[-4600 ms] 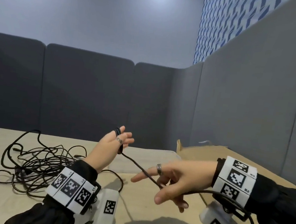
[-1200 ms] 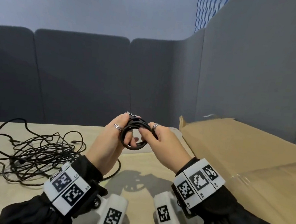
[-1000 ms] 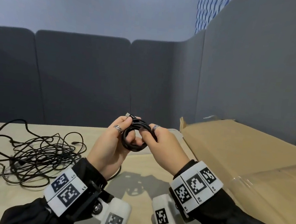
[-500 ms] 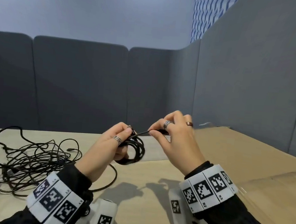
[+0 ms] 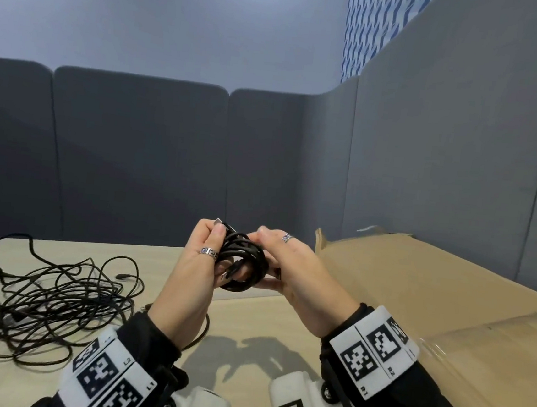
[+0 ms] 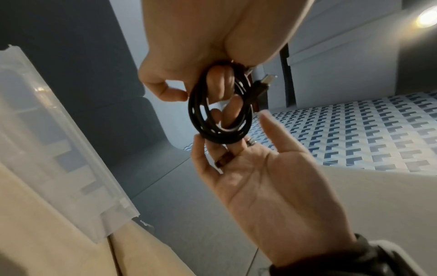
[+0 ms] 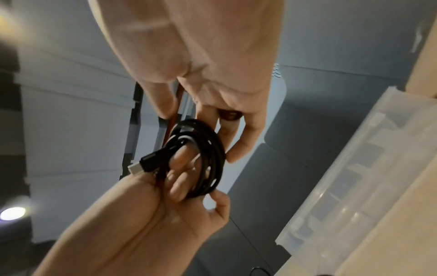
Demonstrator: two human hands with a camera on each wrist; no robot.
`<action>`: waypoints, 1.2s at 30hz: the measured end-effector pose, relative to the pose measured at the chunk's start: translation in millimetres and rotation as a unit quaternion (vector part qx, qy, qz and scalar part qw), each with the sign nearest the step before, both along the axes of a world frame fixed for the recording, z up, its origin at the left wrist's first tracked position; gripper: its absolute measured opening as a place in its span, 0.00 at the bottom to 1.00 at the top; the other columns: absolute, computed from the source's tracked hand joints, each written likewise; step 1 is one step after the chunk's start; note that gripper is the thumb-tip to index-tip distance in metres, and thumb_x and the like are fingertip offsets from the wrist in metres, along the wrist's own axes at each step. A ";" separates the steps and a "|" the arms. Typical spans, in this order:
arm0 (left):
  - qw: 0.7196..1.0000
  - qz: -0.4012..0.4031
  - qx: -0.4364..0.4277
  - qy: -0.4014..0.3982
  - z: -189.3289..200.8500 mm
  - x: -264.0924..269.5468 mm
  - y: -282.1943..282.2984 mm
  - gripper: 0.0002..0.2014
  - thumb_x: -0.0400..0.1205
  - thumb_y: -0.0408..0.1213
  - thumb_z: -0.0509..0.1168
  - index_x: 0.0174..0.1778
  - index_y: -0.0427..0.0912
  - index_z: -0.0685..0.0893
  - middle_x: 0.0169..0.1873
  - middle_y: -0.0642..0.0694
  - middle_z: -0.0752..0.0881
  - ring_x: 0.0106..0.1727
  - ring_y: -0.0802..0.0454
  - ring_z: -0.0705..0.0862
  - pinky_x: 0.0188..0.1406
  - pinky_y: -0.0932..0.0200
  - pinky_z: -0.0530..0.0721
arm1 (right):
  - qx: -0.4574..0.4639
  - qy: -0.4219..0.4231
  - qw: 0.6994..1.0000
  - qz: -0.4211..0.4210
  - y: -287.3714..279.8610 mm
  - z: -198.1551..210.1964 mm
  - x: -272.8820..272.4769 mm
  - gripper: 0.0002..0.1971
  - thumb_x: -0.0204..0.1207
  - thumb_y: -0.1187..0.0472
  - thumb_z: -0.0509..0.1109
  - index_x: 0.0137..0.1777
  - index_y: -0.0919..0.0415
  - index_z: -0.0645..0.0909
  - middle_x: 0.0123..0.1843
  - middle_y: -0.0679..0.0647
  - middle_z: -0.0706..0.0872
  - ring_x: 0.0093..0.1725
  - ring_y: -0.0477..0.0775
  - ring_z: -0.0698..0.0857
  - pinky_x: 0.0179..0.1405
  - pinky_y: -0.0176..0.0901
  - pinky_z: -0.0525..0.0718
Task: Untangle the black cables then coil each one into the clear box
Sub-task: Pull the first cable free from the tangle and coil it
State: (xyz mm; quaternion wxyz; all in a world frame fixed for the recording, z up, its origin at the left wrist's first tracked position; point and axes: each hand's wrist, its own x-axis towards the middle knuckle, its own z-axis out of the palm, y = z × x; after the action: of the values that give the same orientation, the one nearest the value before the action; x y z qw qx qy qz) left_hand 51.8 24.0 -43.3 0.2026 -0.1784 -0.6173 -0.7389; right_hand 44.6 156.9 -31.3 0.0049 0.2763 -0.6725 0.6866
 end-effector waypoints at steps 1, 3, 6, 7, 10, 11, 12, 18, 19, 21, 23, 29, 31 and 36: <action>1.000 0.005 -0.004 -0.003 -0.4 0.2 -1.1 0.13 0.88 0.42 0.50 0.40 0.42 0.70 0.34 0.42 0.76 0.36 0.50 0.76 0.41 0.54 0.76 | 0.020 0.011 1.000 -0.002 -1.5 -1.2 0.9 0.16 0.81 0.48 0.64 0.54 0.63 0.79 0.46 0.57 0.88 0.47 0.51 0.86 0.58 0.51 0.83; 1.000 0.023 -0.009 -0.009 -0.9 -1.1 -2.5 0.13 0.88 0.42 0.50 0.40 0.42 0.69 0.33 0.41 0.72 0.32 0.48 0.71 0.35 0.55 0.71 | 0.052 0.033 0.998 0.003 -1.3 -2.5 4.2 0.16 0.75 0.55 0.73 0.55 0.65 0.76 0.43 0.54 0.89 0.44 0.47 0.86 0.53 0.44 0.82; 0.999 0.046 -0.001 -0.023 -2.8 -5.5 -4.4 0.13 0.88 0.43 0.50 0.39 0.43 0.70 0.28 0.44 0.69 0.29 0.51 0.65 0.29 0.59 0.69 | 0.132 0.076 0.988 0.007 -2.0 -7.2 6.4 0.23 0.65 0.68 0.81 0.52 0.60 0.71 0.39 0.47 0.85 0.41 0.44 0.83 0.51 0.42 0.82; 0.998 0.051 -0.004 -0.025 -3.4 -6.3 -4.6 0.13 0.88 0.43 0.50 0.40 0.43 0.69 0.27 0.43 0.68 0.28 0.51 0.65 0.27 0.60 0.67 | 0.170 0.100 0.980 -0.013 -5.0 -8.6 5.5 0.24 0.64 0.69 0.81 0.51 0.58 0.69 0.36 0.45 0.81 0.39 0.44 0.80 0.49 0.43 0.82; 0.999 0.025 0.004 -0.035 -4.0 -5.6 -1.6 0.14 0.89 0.44 0.49 0.40 0.41 0.68 0.28 0.36 0.71 0.27 0.49 0.66 0.23 0.60 0.67 | 0.162 0.132 0.976 -0.057 -13.8 -11.1 3.7 0.18 0.69 0.68 0.75 0.45 0.57 0.66 0.30 0.50 0.78 0.33 0.47 0.79 0.45 0.47 0.84; 0.999 0.015 0.013 -0.041 -3.6 -4.2 0.2 0.14 0.89 0.43 0.49 0.40 0.41 0.68 0.27 0.37 0.72 0.25 0.51 0.69 0.23 0.61 0.69 | 0.141 0.141 0.977 -0.074 -14.8 -11.6 1.3 0.14 0.72 0.64 0.73 0.44 0.57 0.67 0.31 0.52 0.81 0.33 0.49 0.82 0.45 0.48 0.85; 0.999 0.007 0.021 -0.042 -3.1 -3.3 1.5 0.14 0.89 0.42 0.49 0.40 0.41 0.67 0.25 0.41 0.72 0.24 0.53 0.68 0.25 0.61 0.67 | 0.134 0.157 0.973 -0.101 -14.3 -11.2 1.1 0.10 0.76 0.59 0.69 0.44 0.57 0.69 0.32 0.51 0.82 0.34 0.47 0.83 0.44 0.45 0.84; 0.994 -0.023 0.088 -0.056 4.3 1.8 -2.6 0.15 0.89 0.38 0.47 0.34 0.45 0.61 0.19 0.55 0.60 0.19 0.60 0.56 0.29 0.61 0.53 | 0.219 0.395 0.845 -0.286 -12.3 -10.7 9.7 0.11 0.80 0.51 0.66 0.53 0.59 0.78 0.49 0.51 0.74 0.45 0.48 0.74 0.43 0.40 0.78; 0.993 -0.031 0.099 -0.061 4.7 1.0 -3.0 0.15 0.88 0.37 0.47 0.33 0.45 0.60 0.20 0.54 0.59 0.19 0.60 0.56 0.31 0.61 0.54 | 0.211 0.410 0.836 -0.299 -12.8 -10.8 9.3 0.11 0.78 0.51 0.66 0.52 0.59 0.78 0.48 0.51 0.75 0.42 0.48 0.73 0.40 0.42 0.79; 0.989 -0.047 0.115 -0.077 4.0 -2.7 -3.9 0.14 0.88 0.37 0.47 0.35 0.45 0.63 0.19 0.54 0.59 0.19 0.60 0.56 0.33 0.60 0.55 | 0.186 0.433 0.823 -0.317 -12.1 -11.0 9.2 0.10 0.76 0.52 0.67 0.50 0.59 0.79 0.44 0.50 0.77 0.34 0.48 0.73 0.35 0.42 0.78; 0.983 -0.068 0.129 -0.108 2.1 -7.6 -6.3 0.13 0.88 0.39 0.48 0.37 0.44 0.65 0.19 0.53 0.58 0.17 0.59 0.56 0.35 0.60 0.58 | 0.170 0.457 0.807 -0.332 -10.0 -10.0 10.9 0.08 0.74 0.55 0.70 0.47 0.59 0.79 0.41 0.50 0.77 0.29 0.48 0.74 0.32 0.42 0.76; 0.938 -0.133 0.247 -0.203 5.6 -11.1 -16.8 0.15 0.87 0.39 0.49 0.33 0.45 0.64 0.14 0.53 0.60 0.12 0.59 0.57 0.23 0.67 0.74 | 0.199 0.605 0.697 -0.331 -13.0 -8.3 13.4 0.05 0.71 0.68 0.75 0.36 0.63 0.81 0.40 0.55 0.82 0.38 0.57 0.80 0.34 0.40 0.75; 0.925 -0.129 0.283 -0.218 7.8 -10.6 -21.0 0.17 0.87 0.39 0.49 0.30 0.45 0.63 0.12 0.53 0.60 0.10 0.59 0.57 0.15 0.71 0.69 | 0.242 0.654 0.646 -0.310 -13.1 -8.4 14.8 0.06 0.70 0.68 0.77 0.36 0.61 0.83 0.36 0.53 0.83 0.35 0.55 0.81 0.32 0.38 0.68; 0.936 -0.064 0.290 -0.188 8.0 -6.7 -15.6 0.15 0.89 0.41 0.50 0.35 0.43 0.66 0.11 0.54 0.59 0.10 0.60 0.57 0.16 0.70 0.71 | 0.237 0.610 0.706 -0.270 -11.8 -9.5 12.2 0.05 0.74 0.61 0.72 0.39 0.61 0.82 0.33 0.51 0.84 0.32 0.52 0.82 0.29 0.39 0.76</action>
State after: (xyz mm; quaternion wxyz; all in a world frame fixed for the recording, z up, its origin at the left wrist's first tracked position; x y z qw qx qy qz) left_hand 45.1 8.4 -35.3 0.0778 -0.0092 -0.3901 -0.9174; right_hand 56.8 145.1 -40.8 0.5335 0.4339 -0.7092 0.1552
